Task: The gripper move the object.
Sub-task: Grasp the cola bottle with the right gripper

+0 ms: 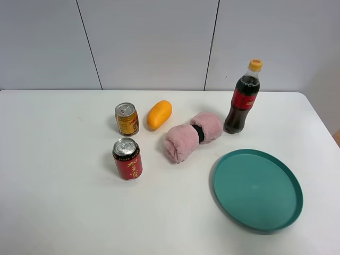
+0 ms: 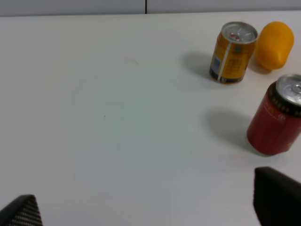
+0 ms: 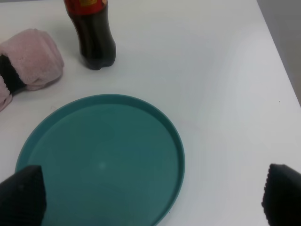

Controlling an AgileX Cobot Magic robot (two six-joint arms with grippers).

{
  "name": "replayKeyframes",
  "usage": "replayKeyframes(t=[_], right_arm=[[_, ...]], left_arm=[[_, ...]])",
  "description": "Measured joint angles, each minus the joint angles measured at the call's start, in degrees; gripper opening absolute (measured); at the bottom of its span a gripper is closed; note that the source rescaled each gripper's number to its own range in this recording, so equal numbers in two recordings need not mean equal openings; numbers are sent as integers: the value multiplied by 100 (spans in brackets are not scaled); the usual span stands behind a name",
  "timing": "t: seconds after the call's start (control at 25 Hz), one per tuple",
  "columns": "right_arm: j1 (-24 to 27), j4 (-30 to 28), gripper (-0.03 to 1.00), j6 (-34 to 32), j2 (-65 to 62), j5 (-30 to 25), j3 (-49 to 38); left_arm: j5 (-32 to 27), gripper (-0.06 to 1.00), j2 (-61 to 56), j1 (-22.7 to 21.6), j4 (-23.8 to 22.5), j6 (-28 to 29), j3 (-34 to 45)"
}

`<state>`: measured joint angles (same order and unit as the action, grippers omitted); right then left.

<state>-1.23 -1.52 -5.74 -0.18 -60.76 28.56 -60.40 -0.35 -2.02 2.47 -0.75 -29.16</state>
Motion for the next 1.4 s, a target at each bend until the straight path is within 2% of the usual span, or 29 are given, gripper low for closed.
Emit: replayKeyframes(t=[0.32, 0.56, 0.68, 1.04, 1.4], right_arm=[[0, -45, 100, 73, 0, 7, 37], [0, -129, 100, 222, 1015, 229, 974], [-17, -148, 100, 348, 1714, 696, 1268], [-17, 18, 100, 789, 3712, 2759, 1323], [-17, 108, 100, 1161, 5529, 4238, 1057]], left_arm=[[0, 100, 0, 0, 0, 0, 0], [0, 100, 0, 0, 0, 0, 0], [0, 100, 0, 0, 0, 0, 0], [0, 100, 0, 0, 0, 0, 0], [0, 100, 0, 0, 0, 0, 0]])
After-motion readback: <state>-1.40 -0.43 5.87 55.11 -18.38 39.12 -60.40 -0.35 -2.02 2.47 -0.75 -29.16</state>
